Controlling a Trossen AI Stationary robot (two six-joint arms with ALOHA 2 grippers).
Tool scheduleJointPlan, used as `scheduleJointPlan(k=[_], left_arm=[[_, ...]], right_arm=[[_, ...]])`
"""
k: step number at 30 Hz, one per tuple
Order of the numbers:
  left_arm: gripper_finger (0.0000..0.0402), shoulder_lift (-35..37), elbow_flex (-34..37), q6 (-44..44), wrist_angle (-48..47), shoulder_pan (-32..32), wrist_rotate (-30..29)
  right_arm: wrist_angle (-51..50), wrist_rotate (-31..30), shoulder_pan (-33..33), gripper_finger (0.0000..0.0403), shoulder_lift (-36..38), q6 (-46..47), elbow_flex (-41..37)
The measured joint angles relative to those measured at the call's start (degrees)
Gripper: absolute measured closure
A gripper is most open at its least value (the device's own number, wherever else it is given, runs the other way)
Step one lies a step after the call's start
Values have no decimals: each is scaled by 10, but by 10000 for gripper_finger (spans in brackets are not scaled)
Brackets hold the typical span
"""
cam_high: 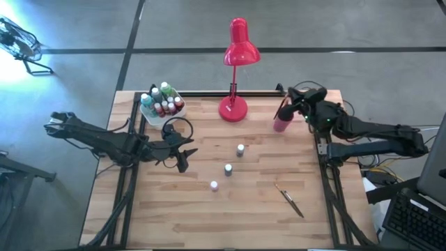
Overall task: Pick & Place Paint Supplies
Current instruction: Put the gold paintbrush into the pink cup
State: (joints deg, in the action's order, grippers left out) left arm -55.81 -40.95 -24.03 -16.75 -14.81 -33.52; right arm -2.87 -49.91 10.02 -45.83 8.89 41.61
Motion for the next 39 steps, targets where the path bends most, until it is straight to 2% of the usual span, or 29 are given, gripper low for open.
scheduleJointPlan(k=[9, 12, 20, 29, 39], left_arm=[[204, 0, 0, 0, 0, 0, 0], [204, 0, 0, 0, 0, 0, 0], [204, 0, 0, 0, 0, 0, 0], [204, 0, 0, 0, 0, 0, 0], [204, 0, 0, 0, 0, 0, 0]], right_arm=[[-24, -24, 7, 395, 38, -40, 0], [-53, -40, 18, 395, 29, -25, -4], [-51, -43, 47, 395, -5, -5, -39], [6, -36, 78, 395, -41, -3, -81], [22, -25, 79, 395, -53, 12, -129]])
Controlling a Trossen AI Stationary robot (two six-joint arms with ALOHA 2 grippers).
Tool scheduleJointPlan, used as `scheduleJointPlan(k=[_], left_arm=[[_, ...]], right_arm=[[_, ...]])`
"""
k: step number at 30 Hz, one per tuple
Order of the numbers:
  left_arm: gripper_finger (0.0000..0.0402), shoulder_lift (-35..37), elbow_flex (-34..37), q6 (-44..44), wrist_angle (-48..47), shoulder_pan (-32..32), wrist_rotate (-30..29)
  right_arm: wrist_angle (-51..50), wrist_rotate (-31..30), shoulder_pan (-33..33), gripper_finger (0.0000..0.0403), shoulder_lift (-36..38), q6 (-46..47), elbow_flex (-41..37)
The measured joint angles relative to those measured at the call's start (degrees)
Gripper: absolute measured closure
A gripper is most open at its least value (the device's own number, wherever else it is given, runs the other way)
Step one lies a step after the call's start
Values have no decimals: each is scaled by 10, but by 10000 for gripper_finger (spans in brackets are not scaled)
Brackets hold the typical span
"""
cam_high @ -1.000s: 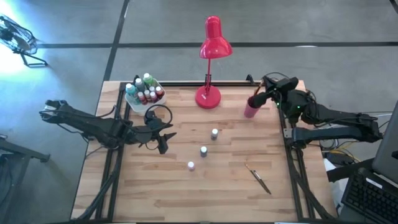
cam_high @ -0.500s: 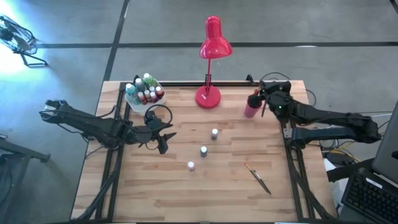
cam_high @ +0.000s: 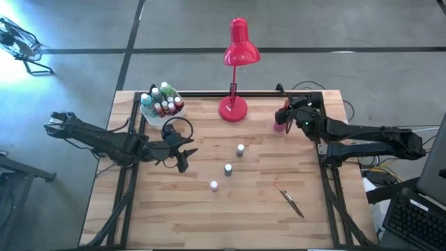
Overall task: Pick & Place Paint Supplies
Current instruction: Put the gold paintbrush into the pink cup
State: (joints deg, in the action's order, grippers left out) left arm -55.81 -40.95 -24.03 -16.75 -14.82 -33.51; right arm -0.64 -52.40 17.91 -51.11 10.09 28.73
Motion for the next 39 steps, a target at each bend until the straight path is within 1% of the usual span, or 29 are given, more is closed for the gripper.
scheduleJointPlan(k=[11, 20, 30, 34, 39], left_arm=[[204, 0, 0, 0, 0, 0, 0], [204, 0, 0, 0, 0, 0, 0], [204, 0, 0, 0, 0, 0, 0], [204, 0, 0, 0, 0, 0, 0], [204, 0, 0, 0, 0, 0, 0]], right_arm=[[6, 4, 0, 395, 0, 5, -28], [6, 4, 0, 395, 0, 31, -56], [6, 9, 0, 393, 0, 34, -58], [4, 10, 0, 372, 0, 31, -58], [4, 9, 0, 315, 0, 29, -58]])
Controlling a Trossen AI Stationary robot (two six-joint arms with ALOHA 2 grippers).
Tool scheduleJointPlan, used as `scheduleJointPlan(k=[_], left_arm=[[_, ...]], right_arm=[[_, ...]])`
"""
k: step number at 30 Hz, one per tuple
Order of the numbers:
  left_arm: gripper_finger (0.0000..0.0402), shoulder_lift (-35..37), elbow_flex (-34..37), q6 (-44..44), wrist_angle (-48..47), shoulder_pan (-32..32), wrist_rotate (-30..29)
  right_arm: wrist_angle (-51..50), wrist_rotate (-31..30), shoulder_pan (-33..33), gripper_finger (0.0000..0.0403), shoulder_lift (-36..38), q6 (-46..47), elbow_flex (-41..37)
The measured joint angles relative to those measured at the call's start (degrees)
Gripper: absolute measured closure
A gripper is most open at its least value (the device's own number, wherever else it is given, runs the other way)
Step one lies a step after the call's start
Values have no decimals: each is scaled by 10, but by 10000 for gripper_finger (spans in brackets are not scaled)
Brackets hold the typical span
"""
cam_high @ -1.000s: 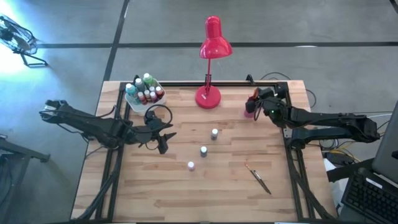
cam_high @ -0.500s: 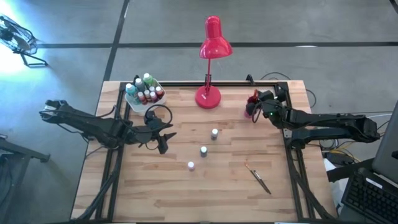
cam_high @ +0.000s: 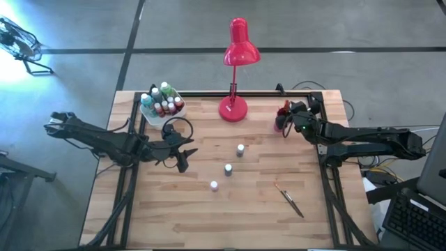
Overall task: Pick & Place Paint Supplies
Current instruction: Put the gold paintbrush into the pink cup, then put the light pink paint bottle into the white bin
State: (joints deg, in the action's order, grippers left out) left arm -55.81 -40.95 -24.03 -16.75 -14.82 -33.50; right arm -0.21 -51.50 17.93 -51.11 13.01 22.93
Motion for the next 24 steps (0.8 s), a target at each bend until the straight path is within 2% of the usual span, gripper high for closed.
scheduleJointPlan(k=[7, 14, 18, 24], left_arm=[[204, 0, 0, 0, 0, 0, 0], [204, 0, 0, 0, 0, 0, 0], [204, 0, 0, 0, 0, 0, 0], [204, 0, 0, 0, 0, 0, 0]], right_arm=[[0, -15, 0, 239, 1, -44, 30], [-18, -10, -1, 203, 1, -80, 110], [-92, -5, -10, 197, 1, -66, 174], [-312, 9, -47, 214, 1, 14, 288]])
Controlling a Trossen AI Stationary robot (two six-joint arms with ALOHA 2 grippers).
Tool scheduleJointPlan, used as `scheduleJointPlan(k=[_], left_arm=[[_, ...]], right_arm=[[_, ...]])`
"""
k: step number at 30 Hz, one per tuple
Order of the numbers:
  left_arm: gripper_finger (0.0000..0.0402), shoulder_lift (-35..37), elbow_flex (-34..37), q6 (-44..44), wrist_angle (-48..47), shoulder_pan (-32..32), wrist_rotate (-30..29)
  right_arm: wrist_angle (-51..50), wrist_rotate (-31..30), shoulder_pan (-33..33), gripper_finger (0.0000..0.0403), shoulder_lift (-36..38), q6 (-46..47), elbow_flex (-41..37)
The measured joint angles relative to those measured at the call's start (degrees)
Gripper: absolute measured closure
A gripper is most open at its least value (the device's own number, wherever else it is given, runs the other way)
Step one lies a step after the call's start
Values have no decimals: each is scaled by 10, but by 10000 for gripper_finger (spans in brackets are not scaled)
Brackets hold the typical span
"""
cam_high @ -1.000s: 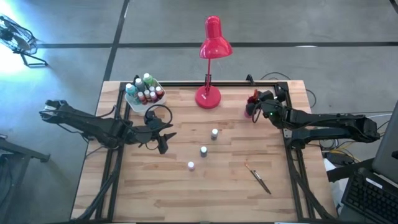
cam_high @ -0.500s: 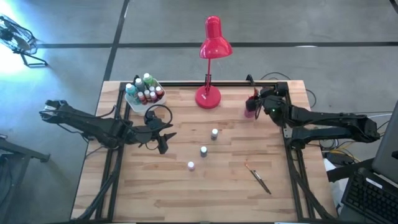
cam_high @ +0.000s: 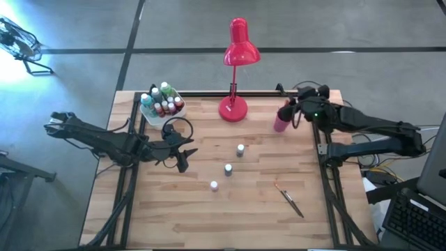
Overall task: Pick & Place Paint Supplies
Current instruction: Put the light pink paint bottle into the white bin
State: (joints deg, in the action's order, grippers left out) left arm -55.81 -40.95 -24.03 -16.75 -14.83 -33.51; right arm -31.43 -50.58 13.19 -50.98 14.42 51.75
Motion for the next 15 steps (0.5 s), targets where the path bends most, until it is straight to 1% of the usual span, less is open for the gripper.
scheduleJointPlan(k=[3, 5, 9, 11, 15], left_arm=[[204, 0, 0, 0, 0, 0, 0], [204, 0, 0, 0, 0, 0, 0], [204, 0, 0, 0, 0, 0, 0], [204, 0, 0, 0, 0, 0, 0], [204, 0, 0, 0, 0, 0, 0]], right_arm=[[-90, 28, -21, 230, 0, 49, 46], [-130, 61, -34, 242, 0, 60, 68], [-175, 147, -54, 272, 0, 51, 98], [-190, 179, -62, 291, 0, 47, 108], [-235, 195, -75, 333, 5, 54, 120]])
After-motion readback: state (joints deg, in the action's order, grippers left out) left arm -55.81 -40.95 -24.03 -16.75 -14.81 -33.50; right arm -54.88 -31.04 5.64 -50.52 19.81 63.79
